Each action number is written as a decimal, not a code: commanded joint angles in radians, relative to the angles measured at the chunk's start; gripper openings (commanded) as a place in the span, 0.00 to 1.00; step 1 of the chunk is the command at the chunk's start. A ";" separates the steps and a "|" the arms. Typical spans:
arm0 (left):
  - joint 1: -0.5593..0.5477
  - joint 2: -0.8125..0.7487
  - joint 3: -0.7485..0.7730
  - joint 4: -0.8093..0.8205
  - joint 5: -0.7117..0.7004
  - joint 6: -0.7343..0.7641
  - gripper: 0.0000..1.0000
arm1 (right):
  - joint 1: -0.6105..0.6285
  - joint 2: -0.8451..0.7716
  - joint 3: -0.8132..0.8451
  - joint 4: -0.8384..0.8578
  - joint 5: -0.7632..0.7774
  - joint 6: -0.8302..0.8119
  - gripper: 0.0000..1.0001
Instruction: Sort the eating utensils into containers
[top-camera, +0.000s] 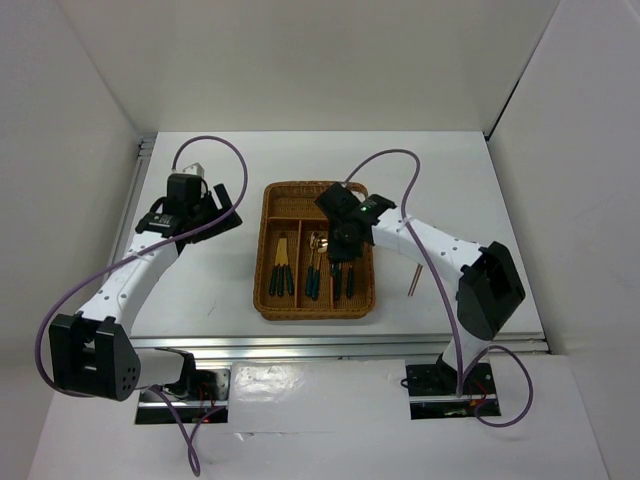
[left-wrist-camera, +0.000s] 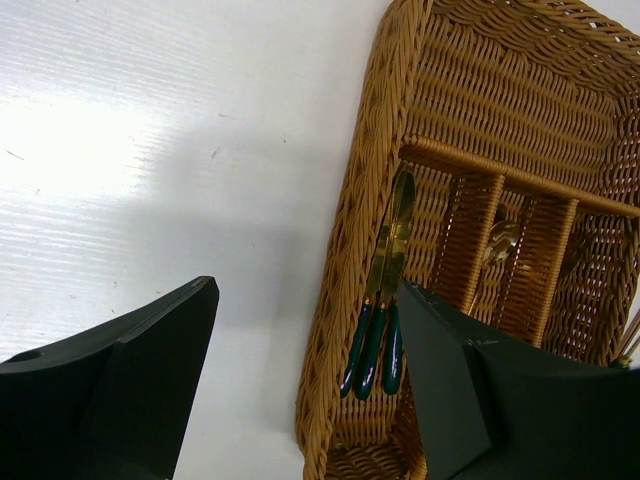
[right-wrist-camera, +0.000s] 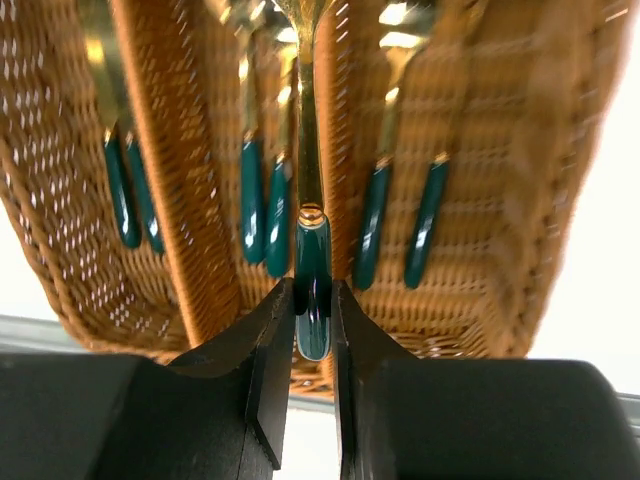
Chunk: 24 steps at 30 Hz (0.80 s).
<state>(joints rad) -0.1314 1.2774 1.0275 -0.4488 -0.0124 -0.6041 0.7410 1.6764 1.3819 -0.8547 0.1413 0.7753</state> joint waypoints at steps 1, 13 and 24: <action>0.006 -0.033 0.010 0.015 0.012 0.018 0.87 | 0.044 0.023 0.054 0.026 0.006 0.016 0.03; 0.006 -0.052 0.009 0.015 0.003 0.018 0.88 | 0.074 0.092 0.109 0.072 -0.010 0.002 0.03; 0.006 -0.043 0.000 0.015 0.003 0.018 0.88 | 0.054 0.017 0.002 -0.052 0.083 0.048 0.07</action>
<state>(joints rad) -0.1314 1.2549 1.0271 -0.4492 -0.0055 -0.6037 0.8001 1.7580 1.4292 -0.8455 0.1780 0.7998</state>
